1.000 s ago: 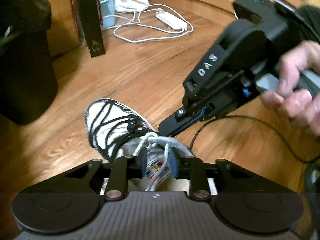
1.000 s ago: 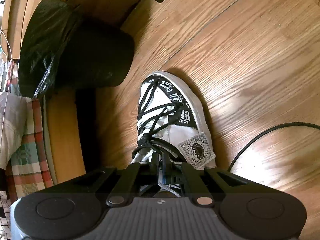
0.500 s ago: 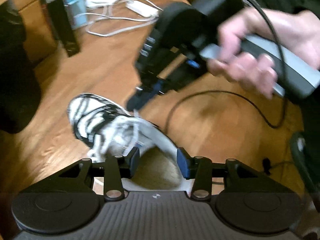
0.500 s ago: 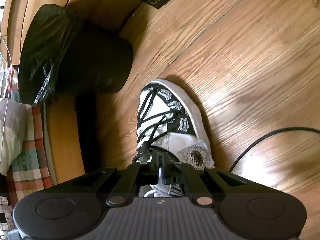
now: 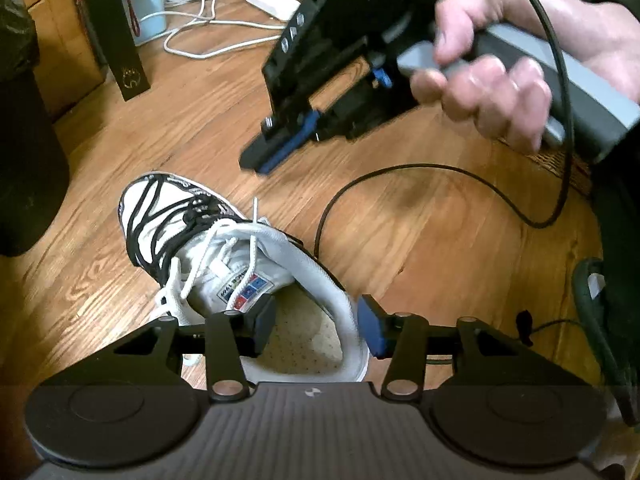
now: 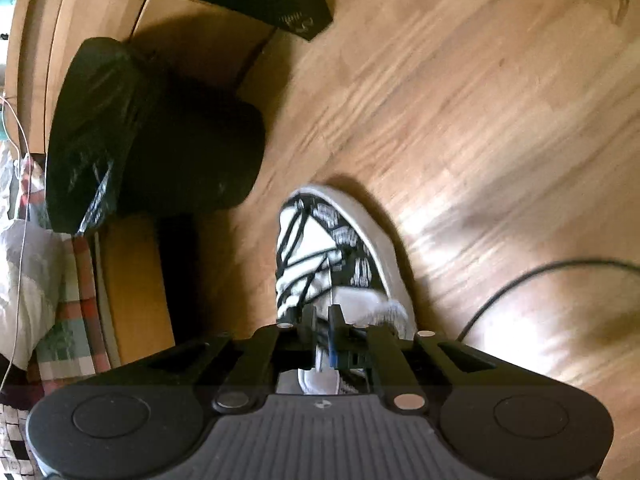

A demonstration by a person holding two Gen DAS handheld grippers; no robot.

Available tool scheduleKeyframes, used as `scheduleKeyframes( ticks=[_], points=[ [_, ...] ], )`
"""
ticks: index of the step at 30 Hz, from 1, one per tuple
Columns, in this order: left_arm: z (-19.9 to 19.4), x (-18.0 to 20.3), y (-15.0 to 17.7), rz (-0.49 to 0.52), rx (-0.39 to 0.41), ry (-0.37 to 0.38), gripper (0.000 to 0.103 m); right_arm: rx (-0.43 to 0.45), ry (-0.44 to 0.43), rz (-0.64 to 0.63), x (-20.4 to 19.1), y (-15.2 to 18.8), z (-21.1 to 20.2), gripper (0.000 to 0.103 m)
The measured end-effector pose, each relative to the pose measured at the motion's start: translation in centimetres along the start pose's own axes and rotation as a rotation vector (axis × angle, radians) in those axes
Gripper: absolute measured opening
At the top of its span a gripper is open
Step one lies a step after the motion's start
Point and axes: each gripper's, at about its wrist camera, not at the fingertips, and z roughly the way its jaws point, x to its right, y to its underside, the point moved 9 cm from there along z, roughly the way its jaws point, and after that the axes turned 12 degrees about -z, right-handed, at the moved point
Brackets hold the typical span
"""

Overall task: Lace up shoes with both hands
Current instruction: 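Open the left gripper and withdraw it from the lace, then pull the lace end up away from the sneaker with the right gripper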

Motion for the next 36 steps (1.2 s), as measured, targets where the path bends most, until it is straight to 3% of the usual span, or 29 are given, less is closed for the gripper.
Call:
scheduleKeyframes(
  ticks=[4, 20, 25, 36],
  points=[
    [-0.7, 0.0, -0.4, -0.004, 0.028, 0.003, 0.049, -0.024, -0.045, 0.049, -0.2, 0.8, 0.7, 0.014],
    [-0.3, 0.0, -0.8, -0.01, 0.032, 0.018, 0.049, -0.045, -0.016, 0.035, -0.1, 1.6, 1.2, 0.016],
    [-0.3, 0.0, -0.6, -0.01, 0.025, 0.015, 0.049, -0.043, -0.001, 0.009, -0.5, 1.9, 1.4, 0.004],
    [1.7, 1.2, 2.0, 0.105, -0.095, -0.017, 0.049, -0.015, 0.056, -0.092, -1.1, 1.1, 1.3, 0.003]
  ],
)
